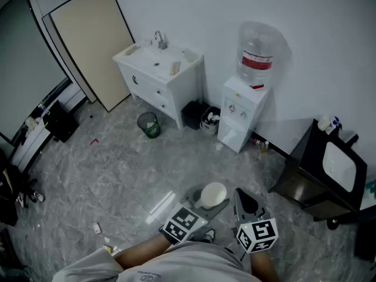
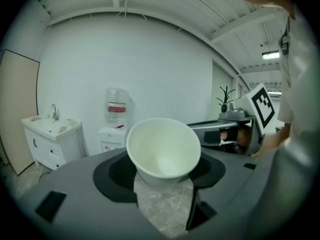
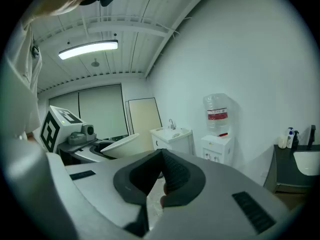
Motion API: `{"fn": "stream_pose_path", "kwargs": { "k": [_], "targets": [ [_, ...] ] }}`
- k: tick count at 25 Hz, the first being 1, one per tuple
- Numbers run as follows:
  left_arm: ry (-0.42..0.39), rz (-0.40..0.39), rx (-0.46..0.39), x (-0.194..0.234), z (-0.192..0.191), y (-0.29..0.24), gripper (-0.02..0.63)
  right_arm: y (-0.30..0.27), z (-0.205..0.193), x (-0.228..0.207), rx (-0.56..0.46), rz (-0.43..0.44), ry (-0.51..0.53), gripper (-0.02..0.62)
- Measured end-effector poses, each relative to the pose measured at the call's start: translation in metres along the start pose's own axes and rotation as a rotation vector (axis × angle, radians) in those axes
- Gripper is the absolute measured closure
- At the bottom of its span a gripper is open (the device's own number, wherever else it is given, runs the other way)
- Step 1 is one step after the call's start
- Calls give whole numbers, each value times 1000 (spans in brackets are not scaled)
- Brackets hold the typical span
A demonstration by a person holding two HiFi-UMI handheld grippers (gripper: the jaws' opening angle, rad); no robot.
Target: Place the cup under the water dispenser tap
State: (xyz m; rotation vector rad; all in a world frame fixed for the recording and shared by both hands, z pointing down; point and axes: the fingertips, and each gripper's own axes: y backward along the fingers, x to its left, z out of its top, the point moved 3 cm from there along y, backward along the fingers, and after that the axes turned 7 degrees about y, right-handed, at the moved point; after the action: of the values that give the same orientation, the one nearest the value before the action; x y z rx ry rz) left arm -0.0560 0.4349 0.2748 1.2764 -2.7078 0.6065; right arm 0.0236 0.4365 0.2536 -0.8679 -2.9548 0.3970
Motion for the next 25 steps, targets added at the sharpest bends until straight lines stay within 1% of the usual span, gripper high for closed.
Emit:
{"fn": "stream_pose_path", "kwargs": {
  "k": [8,12,15,21,25],
  "targets": [
    [1,8,-4,-9,1,-12,325,7,-2,-13,-10,10,1,580],
    [4,17,-3,-13,-2,-19,325,10,-4,-17,-22,56,-17,580],
    [4,20,0,-13,-2,-24,325,9,-1,-22,-38,66,-27,580],
    [3,17,-4,2,5,-42,325,-5,9,-39,-71,61,-16,580],
    [6,3,-1,27,8,-63,325,-34,9,-57,-68,50,-21,580]
  ]
}}
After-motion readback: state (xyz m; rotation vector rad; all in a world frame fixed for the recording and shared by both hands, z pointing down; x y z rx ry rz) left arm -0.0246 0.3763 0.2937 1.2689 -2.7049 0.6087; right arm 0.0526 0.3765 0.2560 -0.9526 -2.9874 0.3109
